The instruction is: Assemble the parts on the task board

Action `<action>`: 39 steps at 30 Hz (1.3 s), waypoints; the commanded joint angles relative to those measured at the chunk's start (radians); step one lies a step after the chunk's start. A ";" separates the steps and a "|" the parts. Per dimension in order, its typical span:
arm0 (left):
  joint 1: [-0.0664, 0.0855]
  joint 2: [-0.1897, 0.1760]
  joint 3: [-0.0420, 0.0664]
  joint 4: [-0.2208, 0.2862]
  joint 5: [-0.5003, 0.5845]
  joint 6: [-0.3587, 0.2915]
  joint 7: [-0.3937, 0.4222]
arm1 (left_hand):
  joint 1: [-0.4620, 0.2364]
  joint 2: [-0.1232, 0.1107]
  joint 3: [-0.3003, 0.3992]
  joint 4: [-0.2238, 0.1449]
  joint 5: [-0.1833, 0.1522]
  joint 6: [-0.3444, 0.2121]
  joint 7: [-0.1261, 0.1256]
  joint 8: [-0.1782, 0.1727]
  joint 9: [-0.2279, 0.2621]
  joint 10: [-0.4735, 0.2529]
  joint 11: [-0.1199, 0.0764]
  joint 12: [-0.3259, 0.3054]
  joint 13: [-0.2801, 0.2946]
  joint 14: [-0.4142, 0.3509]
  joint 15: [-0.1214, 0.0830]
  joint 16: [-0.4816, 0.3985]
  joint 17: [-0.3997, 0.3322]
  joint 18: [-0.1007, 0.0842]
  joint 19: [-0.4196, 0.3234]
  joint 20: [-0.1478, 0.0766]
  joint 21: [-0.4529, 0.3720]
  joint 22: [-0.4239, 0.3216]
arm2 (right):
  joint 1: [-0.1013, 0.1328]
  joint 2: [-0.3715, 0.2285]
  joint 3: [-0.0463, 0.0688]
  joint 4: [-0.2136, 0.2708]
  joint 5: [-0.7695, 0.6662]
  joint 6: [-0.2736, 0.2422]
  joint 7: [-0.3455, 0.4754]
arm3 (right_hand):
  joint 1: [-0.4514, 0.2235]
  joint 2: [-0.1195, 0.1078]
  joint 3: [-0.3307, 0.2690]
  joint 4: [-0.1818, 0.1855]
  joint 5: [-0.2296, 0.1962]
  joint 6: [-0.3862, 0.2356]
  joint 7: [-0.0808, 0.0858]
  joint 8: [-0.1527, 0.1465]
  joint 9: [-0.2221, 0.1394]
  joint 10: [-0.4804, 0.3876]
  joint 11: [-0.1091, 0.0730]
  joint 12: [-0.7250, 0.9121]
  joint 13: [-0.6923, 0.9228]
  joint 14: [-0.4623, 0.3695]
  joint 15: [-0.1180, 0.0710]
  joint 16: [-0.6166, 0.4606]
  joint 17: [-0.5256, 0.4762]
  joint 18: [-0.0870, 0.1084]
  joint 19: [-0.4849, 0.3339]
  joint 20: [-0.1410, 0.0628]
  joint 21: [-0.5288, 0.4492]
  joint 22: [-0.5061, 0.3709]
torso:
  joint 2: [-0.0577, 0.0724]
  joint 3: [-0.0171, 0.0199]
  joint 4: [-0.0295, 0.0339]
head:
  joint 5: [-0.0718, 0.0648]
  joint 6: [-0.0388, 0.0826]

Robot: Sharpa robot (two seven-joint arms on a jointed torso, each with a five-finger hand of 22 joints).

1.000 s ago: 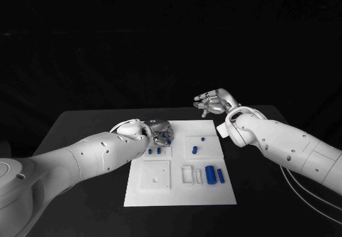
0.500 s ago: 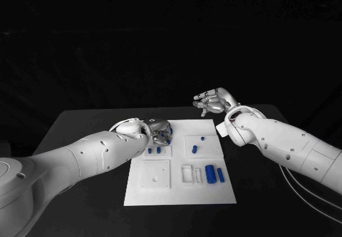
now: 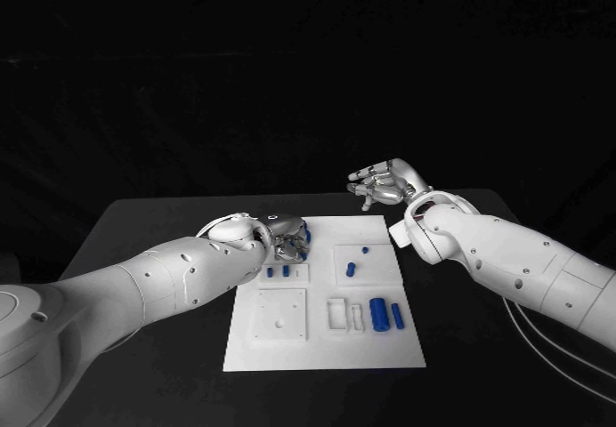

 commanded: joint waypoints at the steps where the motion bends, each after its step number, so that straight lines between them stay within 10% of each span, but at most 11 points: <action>1: -0.010 0.000 -0.003 0.001 0.027 0.030 0.008 | -0.007 0.005 -0.008 -0.002 -0.004 0.006 -0.002 0.001 0.002 0.010 0.000 -0.004 -0.001 0.006 -0.003 0.004 0.002 0.008 0.005 -0.003 0.005 0.018 | 0.000 0.001 0.001 0.001 0.000 0.008 0.008 | -0.003 -0.003 0.000 -0.003 0.006 -0.004 0.001 -0.005 -0.001 -0.001 0.001 0.005 -0.002 -0.004 -0.001 0.005 -0.001 0.015 0.019 0.004 0.004 -0.001 | 0.000 -0.0006 0.0010 | 0.003 0.000; 17: -0.010 -0.034 0.006 0.038 0.103 -0.042 0.021 | -0.016 0.002 -0.012 -0.008 0.004 0.003 -0.001 0.000 0.001 0.003 0.003 -0.004 -0.001 0.012 -0.003 0.008 0.002 0.008 0.010 -0.005 0.007 0.016 | 0.000 0.000 0.001 -0.002 -0.002 0.008 0.008 | -0.003 -0.002 0.001 -0.004 0.006 -0.003 0.001 -0.005 -0.001 -0.001 0.001 0.006 -0.002 -0.004 -0.001 0.006 -0.002 0.015 0.018 0.004 0.007 -0.002 | 0.000 -0.0017 0.0017 | 0.004 0.003; 32: -0.010 -0.084 0.069 0.104 0.161 -0.071 0.026 | -0.018 -0.001 -0.008 -0.013 0.008 0.004 -0.001 0.000 0.001 0.004 0.004 -0.004 -0.001 0.015 -0.002 0.008 0.002 0.010 0.013 -0.004 0.007 0.016 | 0.000 -0.004 0.001 -0.001 -0.003 0.008 0.007 | -0.003 -0.002 0.002 -0.005 0.008 -0.003 0.001 -0.005 -0.001 -0.001 0.000 0.007 -0.003 -0.004 -0.001 0.007 -0.002 0.015 0.017 0.003 0.009 -0.002 | 0.000 -0.0013 0.0037 | 0.009 0.009; 39: -0.009 -0.108 0.081 0.119 0.149 -0.053 0.018 | -0.020 -0.002 -0.007 -0.014 0.005 0.003 -0.001 0.000 0.001 0.001 0.004 -0.004 -0.001 0.017 -0.002 0.008 0.001 0.011 0.016 -0.004 0.007 0.016 | 0.000 -0.004 0.001 -0.003 -0.003 0.009 0.007 | -0.003 -0.002 0.002 -0.005 0.008 -0.003 0.001 -0.005 -0.001 -0.001 0.000 0.007 -0.003 -0.004 -0.001 0.007 -0.002 0.015 0.017 0.003 0.009 -0.002 | 0.001 -0.0008 0.0005 | 0.014 0.008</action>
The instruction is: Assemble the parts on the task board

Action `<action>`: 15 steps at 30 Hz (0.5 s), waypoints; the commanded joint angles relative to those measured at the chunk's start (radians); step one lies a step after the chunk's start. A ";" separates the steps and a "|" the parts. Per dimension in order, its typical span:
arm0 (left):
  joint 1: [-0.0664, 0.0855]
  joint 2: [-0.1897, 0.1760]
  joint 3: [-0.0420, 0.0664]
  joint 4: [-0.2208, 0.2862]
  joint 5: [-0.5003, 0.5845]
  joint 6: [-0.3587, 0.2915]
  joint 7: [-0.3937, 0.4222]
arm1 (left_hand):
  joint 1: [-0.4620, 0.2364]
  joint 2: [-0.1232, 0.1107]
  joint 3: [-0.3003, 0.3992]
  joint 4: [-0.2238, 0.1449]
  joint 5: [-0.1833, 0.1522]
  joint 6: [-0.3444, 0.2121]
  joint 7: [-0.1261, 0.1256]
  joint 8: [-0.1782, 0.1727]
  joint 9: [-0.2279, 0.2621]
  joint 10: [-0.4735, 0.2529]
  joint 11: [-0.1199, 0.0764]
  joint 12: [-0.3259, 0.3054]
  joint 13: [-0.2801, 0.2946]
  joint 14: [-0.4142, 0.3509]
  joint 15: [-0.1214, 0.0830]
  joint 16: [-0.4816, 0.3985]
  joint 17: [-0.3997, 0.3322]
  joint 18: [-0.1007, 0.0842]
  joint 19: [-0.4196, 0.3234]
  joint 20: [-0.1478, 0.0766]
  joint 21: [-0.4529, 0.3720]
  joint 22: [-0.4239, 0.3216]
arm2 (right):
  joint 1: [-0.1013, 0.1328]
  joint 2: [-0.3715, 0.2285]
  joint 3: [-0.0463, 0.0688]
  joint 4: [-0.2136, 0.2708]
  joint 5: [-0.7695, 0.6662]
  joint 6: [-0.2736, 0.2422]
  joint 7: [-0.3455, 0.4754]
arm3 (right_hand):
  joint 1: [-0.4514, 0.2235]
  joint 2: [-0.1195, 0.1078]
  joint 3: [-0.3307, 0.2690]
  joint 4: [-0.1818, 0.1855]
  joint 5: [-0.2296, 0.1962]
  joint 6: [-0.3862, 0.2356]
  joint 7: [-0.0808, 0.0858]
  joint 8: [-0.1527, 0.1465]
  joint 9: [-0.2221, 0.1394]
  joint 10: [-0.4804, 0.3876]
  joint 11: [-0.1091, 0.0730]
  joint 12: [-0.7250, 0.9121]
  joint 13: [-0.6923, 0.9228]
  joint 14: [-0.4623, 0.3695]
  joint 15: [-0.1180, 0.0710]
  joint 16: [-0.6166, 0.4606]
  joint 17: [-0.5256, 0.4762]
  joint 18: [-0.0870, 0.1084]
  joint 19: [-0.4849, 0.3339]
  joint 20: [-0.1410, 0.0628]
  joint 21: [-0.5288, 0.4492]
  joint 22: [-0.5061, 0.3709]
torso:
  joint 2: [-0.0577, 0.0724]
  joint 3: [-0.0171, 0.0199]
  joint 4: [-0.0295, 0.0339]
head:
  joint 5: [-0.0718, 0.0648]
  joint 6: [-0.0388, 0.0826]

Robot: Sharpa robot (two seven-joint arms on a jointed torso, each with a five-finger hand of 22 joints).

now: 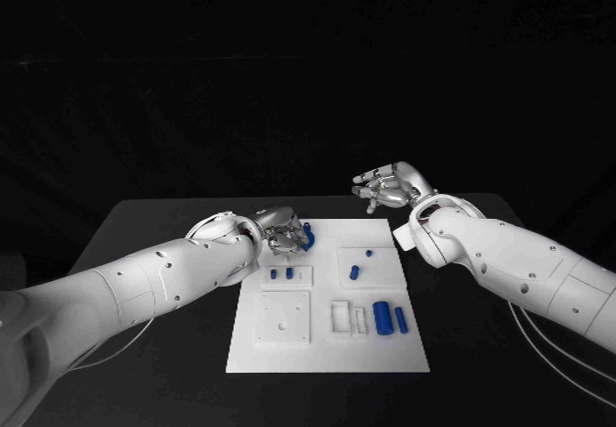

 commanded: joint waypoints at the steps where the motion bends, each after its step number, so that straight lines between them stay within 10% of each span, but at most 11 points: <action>1: 0.000 -0.010 0.003 0.008 0.005 0.002 0.004 | -0.011 -0.001 0.002 -0.004 0.001 -0.004 -0.001 0.002 0.000 -0.004 0.002 -0.004 -0.001 0.006 0.001 0.003 0.000 0.011 0.005 0.000 0.003 0.016 | 0.000 -0.001 0.000 -0.001 -0.003 0.009 0.007 | -0.003 -0.002 0.002 -0.005 0.004 -0.003 0.001 -0.005 -0.001 -0.001 0.000 0.007 -0.002 -0.004 -0.001 0.007 -0.002 0.015 0.017 0.003 0.003 -0.001 | 0.001 0.0006 -0.0020 | 0.003 -0.001; 15: 0.009 -0.074 0.006 0.024 -0.014 0.032 -0.017 | -0.009 -0.002 0.002 -0.005 0.000 -0.005 0.000 0.002 0.000 -0.007 0.003 -0.004 -0.001 0.007 0.002 0.001 -0.002 0.012 0.005 0.001 0.001 0.016 | 0.000 -0.008 0.000 0.001 -0.003 0.009 0.007 | -0.003 -0.002 0.002 -0.005 0.004 -0.003 0.001 -0.005 -0.001 -0.001 0.000 0.007 -0.002 -0.004 -0.001 0.007 -0.002 0.015 0.017 0.003 0.003 -0.001 | 0.001 0.0008 -0.0029 | 0.002 -0.005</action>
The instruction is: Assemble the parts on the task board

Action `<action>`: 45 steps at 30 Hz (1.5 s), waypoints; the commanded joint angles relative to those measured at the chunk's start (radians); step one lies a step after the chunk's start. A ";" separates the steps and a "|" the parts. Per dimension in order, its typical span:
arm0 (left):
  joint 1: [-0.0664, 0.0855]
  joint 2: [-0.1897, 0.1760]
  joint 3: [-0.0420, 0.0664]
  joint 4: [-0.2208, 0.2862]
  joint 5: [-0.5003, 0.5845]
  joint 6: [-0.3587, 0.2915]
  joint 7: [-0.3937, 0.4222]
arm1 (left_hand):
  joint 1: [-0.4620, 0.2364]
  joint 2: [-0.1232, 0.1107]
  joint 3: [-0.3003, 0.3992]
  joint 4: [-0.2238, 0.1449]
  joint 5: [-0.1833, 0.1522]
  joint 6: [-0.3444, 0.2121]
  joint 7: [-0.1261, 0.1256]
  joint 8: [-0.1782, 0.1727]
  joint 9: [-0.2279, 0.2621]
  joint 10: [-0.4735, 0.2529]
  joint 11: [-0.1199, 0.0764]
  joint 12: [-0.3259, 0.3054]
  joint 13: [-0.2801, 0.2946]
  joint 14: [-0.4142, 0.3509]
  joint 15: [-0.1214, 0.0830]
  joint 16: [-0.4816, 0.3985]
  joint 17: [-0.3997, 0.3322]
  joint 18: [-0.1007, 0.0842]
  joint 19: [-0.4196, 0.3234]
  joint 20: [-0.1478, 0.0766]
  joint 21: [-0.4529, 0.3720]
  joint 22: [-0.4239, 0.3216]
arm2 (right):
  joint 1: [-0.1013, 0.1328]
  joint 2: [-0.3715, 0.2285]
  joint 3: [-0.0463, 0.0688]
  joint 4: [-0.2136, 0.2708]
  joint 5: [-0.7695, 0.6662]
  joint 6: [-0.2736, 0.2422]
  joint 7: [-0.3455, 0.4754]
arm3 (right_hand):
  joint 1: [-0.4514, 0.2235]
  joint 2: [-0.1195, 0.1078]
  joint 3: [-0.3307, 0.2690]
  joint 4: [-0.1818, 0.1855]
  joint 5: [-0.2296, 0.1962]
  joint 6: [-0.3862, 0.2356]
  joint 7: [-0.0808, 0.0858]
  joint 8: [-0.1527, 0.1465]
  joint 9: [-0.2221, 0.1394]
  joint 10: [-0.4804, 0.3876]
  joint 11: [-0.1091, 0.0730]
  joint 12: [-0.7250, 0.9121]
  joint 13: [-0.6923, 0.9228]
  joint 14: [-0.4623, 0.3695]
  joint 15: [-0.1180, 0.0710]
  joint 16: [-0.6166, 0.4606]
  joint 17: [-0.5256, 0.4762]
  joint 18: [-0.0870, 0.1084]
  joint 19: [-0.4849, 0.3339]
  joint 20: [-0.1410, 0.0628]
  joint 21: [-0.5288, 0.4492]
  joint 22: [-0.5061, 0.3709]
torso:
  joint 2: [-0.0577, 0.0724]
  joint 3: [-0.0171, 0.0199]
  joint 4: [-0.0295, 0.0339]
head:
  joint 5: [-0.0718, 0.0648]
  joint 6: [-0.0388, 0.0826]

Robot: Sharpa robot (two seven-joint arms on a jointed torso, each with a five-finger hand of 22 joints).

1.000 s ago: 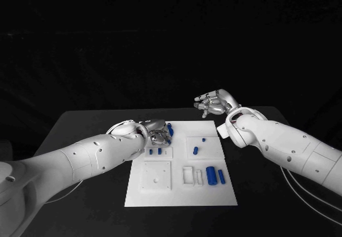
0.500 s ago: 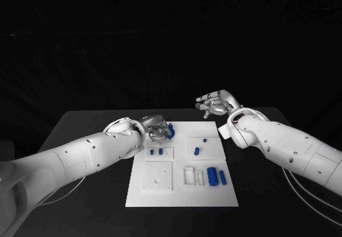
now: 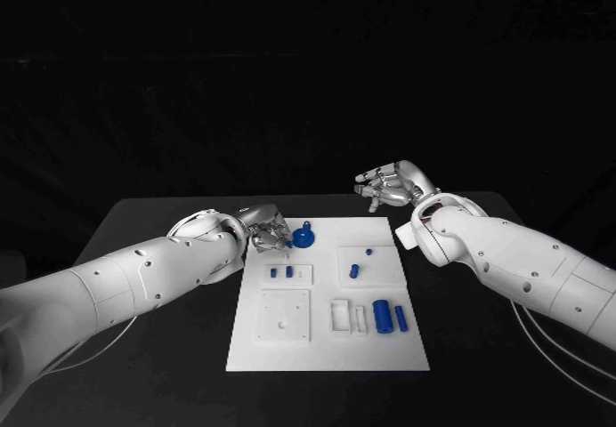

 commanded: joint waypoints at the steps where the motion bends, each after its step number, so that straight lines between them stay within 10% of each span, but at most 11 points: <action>1: 0.005 -0.007 0.001 0.003 -0.010 0.025 -0.010 | -0.010 -0.002 0.002 -0.005 0.000 -0.005 0.000 0.002 0.001 -0.006 0.003 -0.004 -0.001 0.006 0.002 0.001 -0.002 0.012 0.005 0.001 0.001 0.016 | 0.000 -0.001 0.000 0.001 -0.003 0.009 0.007 | -0.003 -0.002 0.002 -0.005 0.004 -0.003 0.001 -0.005 -0.001 -0.001 0.000 0.007 -0.002 -0.004 -0.001 0.007 -0.002 0.015 0.017 0.003 0.003 -0.001 | 0.001 0.0002 -0.0016 | 0.001 0.000; 45: 0.006 0.018 -0.005 -0.027 -0.078 0.115 -0.035 | -0.006 -0.001 0.001 -0.006 -0.002 -0.006 0.001 0.002 0.001 -0.007 0.003 -0.004 -0.001 0.005 0.003 0.000 -0.002 0.012 0.002 0.002 0.000 0.017 | 0.000 0.001 0.000 0.003 -0.006 0.006 0.008 | -0.007 -0.001 0.003 -0.008 0.005 -0.003 0.001 -0.005 -0.001 -0.001 0.000 0.007 -0.003 -0.005 -0.001 0.008 -0.002 0.015 0.015 0.003 0.007 -0.003 | 0.001 0.0013 -0.0021 | 0.007 0.000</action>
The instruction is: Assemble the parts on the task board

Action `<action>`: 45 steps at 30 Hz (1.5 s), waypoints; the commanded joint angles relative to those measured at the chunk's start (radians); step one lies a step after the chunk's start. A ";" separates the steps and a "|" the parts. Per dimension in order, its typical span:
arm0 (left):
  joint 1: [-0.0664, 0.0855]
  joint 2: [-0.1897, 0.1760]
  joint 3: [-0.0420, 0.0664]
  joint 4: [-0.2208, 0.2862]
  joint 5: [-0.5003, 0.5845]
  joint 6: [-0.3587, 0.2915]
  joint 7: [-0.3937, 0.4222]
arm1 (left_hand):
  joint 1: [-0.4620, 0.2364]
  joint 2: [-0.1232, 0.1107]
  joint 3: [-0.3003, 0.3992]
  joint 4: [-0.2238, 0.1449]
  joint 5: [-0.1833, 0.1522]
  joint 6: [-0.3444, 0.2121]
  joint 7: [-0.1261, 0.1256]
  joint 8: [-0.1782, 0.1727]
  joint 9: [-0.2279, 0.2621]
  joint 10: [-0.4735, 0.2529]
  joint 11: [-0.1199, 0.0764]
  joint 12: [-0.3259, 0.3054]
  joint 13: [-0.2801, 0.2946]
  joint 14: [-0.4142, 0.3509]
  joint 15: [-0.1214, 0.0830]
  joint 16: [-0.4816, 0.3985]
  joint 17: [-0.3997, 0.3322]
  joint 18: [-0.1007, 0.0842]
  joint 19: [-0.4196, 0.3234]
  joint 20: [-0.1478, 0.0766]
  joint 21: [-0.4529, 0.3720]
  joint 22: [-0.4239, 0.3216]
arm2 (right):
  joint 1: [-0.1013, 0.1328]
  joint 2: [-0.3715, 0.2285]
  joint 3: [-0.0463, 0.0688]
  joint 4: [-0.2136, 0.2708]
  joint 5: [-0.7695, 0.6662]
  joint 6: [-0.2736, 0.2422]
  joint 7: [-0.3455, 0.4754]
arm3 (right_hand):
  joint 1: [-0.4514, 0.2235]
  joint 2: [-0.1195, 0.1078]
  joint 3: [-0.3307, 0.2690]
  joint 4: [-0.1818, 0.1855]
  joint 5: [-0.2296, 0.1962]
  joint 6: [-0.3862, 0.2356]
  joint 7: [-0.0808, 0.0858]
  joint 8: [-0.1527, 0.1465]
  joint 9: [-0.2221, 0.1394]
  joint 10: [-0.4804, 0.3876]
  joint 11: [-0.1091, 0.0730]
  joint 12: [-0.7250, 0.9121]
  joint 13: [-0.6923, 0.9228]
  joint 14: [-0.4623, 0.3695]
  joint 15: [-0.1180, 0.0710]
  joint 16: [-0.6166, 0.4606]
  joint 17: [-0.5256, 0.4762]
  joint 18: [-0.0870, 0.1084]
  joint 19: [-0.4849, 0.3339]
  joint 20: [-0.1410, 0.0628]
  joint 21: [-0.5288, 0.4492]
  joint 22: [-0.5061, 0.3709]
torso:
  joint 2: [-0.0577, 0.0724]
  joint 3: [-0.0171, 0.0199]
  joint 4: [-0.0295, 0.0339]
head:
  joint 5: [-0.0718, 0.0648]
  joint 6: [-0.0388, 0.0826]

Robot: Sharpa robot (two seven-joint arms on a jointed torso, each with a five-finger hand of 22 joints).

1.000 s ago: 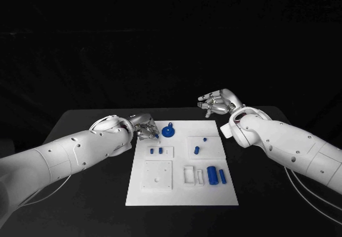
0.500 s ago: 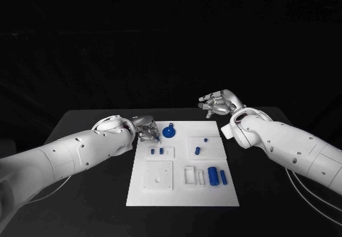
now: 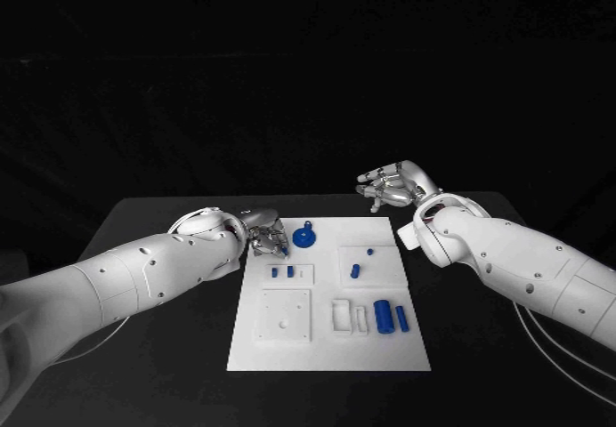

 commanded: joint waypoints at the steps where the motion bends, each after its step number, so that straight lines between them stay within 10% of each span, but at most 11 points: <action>1: 0.001 0.004 0.000 0.001 -0.006 0.020 -0.003 | -0.006 -0.001 -0.001 -0.004 -0.002 -0.006 0.001 0.002 0.001 -0.002 0.002 -0.004 -0.001 0.005 0.003 0.000 -0.001 0.012 0.002 0.002 0.000 0.018 | 0.000 0.001 0.001 0.002 -0.005 0.006 0.008 | -0.007 -0.001 0.000 -0.005 0.005 -0.003 0.001 -0.005 -0.001 -0.001 0.000 0.003 -0.001 -0.005 -0.001 0.004 -0.001 0.015 0.015 0.003 0.003 -0.001 | 0.000 0.0000 0.0000 | 0.000 0.000; 45: -0.001 0.019 -0.004 -0.010 -0.011 0.074 -0.033 | -0.001 0.003 -0.002 -0.008 -0.001 -0.007 0.002 0.002 0.002 -0.002 0.002 -0.004 -0.001 0.003 0.003 -0.001 -0.001 0.013 0.002 0.002 0.000 0.018 | 0.000 0.001 0.001 0.003 -0.005 0.006 0.007 | -0.007 -0.001 0.000 -0.005 0.005 -0.003 0.001 -0.005 -0.001 -0.001 0.000 0.003 -0.001 -0.005 -0.001 0.004 -0.001 0.015 0.015 0.003 0.003 -0.001 | 0.000 -0.0006 0.0006 | -0.003 -0.007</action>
